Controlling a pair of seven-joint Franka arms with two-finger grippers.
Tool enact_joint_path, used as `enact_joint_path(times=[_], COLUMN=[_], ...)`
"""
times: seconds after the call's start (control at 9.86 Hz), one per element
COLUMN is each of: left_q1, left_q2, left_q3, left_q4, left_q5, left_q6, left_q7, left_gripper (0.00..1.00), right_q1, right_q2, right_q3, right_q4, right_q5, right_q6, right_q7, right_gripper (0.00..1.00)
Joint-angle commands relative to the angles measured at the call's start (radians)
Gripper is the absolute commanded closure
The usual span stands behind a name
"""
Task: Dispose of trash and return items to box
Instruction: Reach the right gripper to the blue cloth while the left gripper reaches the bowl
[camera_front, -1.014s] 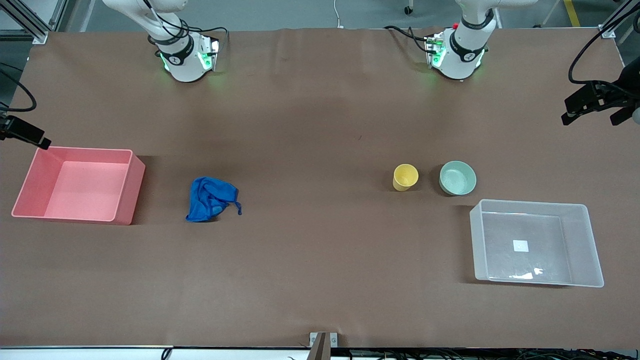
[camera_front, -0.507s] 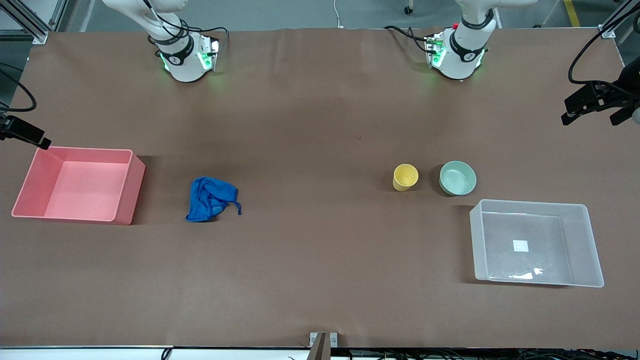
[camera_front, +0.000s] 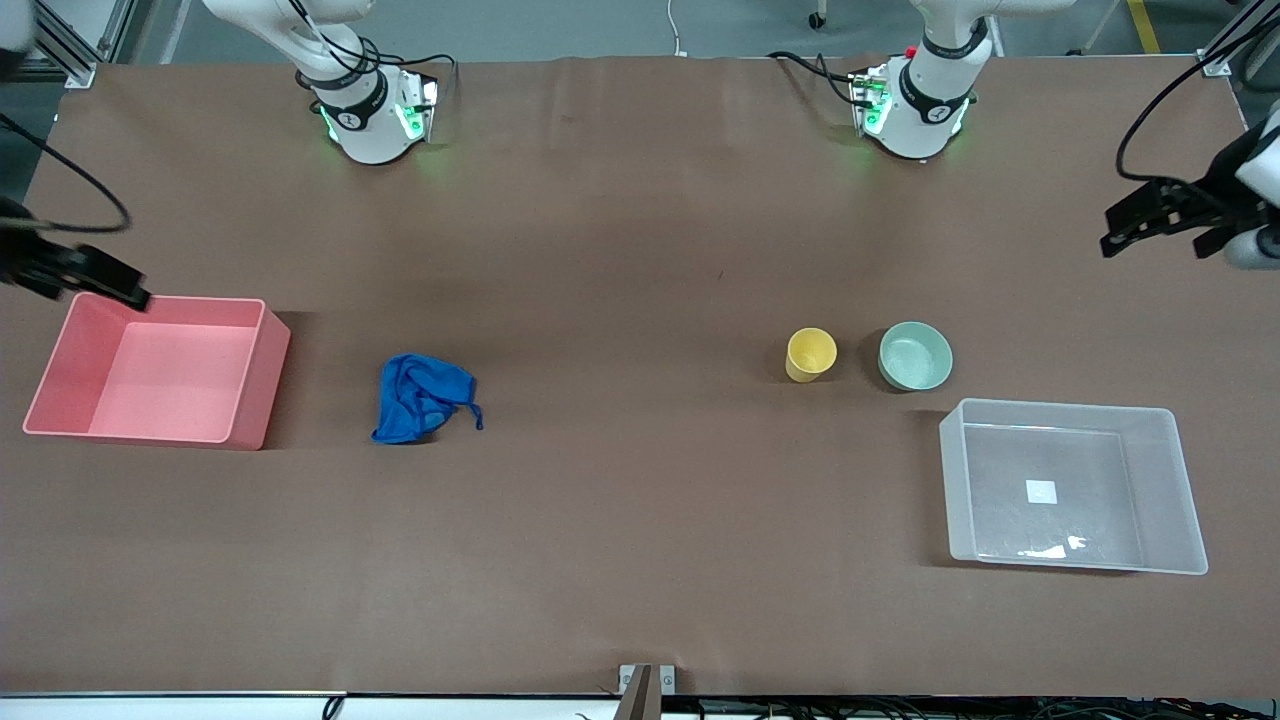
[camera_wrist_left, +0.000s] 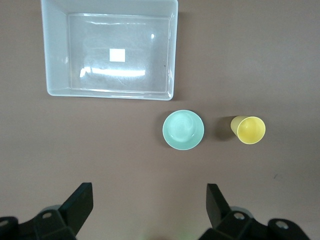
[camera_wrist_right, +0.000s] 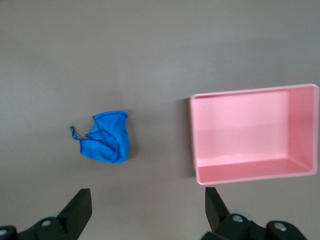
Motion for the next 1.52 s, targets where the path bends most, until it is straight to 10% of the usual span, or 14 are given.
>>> enact_joint_path(times=[0.0, 0.3, 0.61, 0.81, 1.22, 1.42], left_q1=[0.003, 0.003, 0.012, 0.012, 0.011, 0.011], left_q2=[-0.087, -0.11, -0.023, 0.075, 0.262, 0.313], left_q3=[-0.001, -0.001, 0.004, 0.004, 0.002, 0.001], left_q4=[-0.294, -0.597, -0.832, -0.894, -0.896, -0.88], left_q5=[-0.036, -0.036, -0.038, -0.037, -0.036, -0.033], left_q6=[0.203, 0.494, 0.85, 1.019, 1.171, 1.233], left_q7=[0.0, 0.035, 0.102, 0.128, 0.132, 0.134], left_gripper=[0.02, 0.02, 0.02, 0.02, 0.03, 0.06], right_q1=[0.03, 0.042, 0.074, 0.071, 0.071, 0.067], right_q2=[0.055, 0.12, 0.28, 0.325, 0.349, 0.351], right_q3=[0.017, 0.07, 0.109, 0.109, 0.109, 0.109], right_q4=[-0.14, -0.45, -0.477, -0.587, -0.601, -0.618], right_q5=[0.011, 0.011, 0.011, 0.009, 0.006, 0.006], right_q6=[0.19, 0.555, 0.683, 0.903, 0.932, 0.938], right_q7=[0.0, -0.001, 0.032, 0.031, 0.028, 0.028], right_gripper=[0.0, 0.0, 0.0, 0.0, 0.0, 0.28])
